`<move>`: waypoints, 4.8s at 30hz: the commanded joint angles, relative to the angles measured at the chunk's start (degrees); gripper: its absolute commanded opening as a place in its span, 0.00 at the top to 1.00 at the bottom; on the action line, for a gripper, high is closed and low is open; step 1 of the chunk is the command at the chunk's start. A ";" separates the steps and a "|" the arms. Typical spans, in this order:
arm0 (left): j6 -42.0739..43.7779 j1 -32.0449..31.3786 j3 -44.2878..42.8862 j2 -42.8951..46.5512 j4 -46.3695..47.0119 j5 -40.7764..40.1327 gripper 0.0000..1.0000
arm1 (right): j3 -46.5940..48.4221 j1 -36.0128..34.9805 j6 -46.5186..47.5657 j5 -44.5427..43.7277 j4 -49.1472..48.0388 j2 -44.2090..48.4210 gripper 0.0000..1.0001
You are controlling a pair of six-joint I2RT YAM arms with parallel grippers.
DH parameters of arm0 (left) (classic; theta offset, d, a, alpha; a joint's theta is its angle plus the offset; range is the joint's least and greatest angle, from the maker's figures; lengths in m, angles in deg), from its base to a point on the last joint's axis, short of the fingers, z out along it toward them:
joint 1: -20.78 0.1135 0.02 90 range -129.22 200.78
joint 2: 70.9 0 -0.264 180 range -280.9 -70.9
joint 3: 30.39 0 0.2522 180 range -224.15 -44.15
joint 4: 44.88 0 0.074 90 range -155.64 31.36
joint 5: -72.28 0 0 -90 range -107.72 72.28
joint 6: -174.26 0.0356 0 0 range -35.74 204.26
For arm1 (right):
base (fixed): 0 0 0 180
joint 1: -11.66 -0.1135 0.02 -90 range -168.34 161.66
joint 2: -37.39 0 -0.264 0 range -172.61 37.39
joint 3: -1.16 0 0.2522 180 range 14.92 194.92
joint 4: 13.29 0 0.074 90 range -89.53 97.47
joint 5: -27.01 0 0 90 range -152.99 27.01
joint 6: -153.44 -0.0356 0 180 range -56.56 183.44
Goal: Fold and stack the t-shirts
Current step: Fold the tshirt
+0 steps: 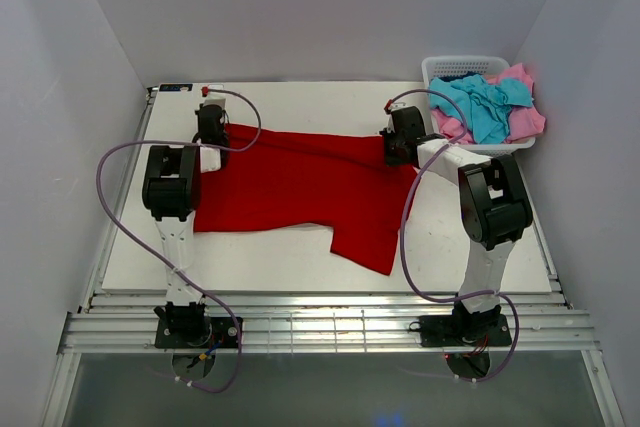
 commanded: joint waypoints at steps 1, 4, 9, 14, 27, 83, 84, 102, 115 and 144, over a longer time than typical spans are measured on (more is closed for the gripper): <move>0.64 -0.46 5.47 7.35 6.03 -4.67 1.00 | 1.10 0.22 -0.33 0.14 -1.53 0.39 0.92; -0.41 -0.81 9.09 11.04 7.61 -7.14 1.00 | -0.30 0.22 -0.59 0.22 -1.88 1.36 0.92; -0.95 -1.87 16.12 16.31 9.98 -11.70 1.00 | -2.94 0.22 -0.86 0.40 -2.06 3.99 0.92; -0.32 -2.48 21.58 20.45 12.71 -15.05 1.00 | -5.05 0.22 -0.86 -0.22 -1.97 6.89 0.92; 5.38 -6.26 25.18 16.51 12.54 -28.49 1.00 | -8.21 0.13 -0.95 -1.01 -1.36 9.44 0.92; -33.28 -20.32 -3.21 10.35 -30.00 32.06 0.75 | 11.83 1.97 2.66 3.82 -1.89 -9.28 0.83; -33.28 -20.24 -3.03 10.44 -30.09 31.88 0.76 | 11.74 1.97 2.57 4.17 -1.80 -8.93 0.85; -34.87 -20.41 1.45 11.31 -29.47 31.62 0.82 | -11.63 -2.15 0.11 10.42 -0.66 17.86 0.90; -35.48 -24.10 8.21 21.76 -27.72 28.72 0.83 | -32.91 -14.89 -9.38 -1.08 -0.30 31.24 0.90; -33.28 -27.27 14.11 24.50 -26.31 26.08 0.83 | -5.76 -16.04 -4.46 -5.40 -8.30 6.29 0.56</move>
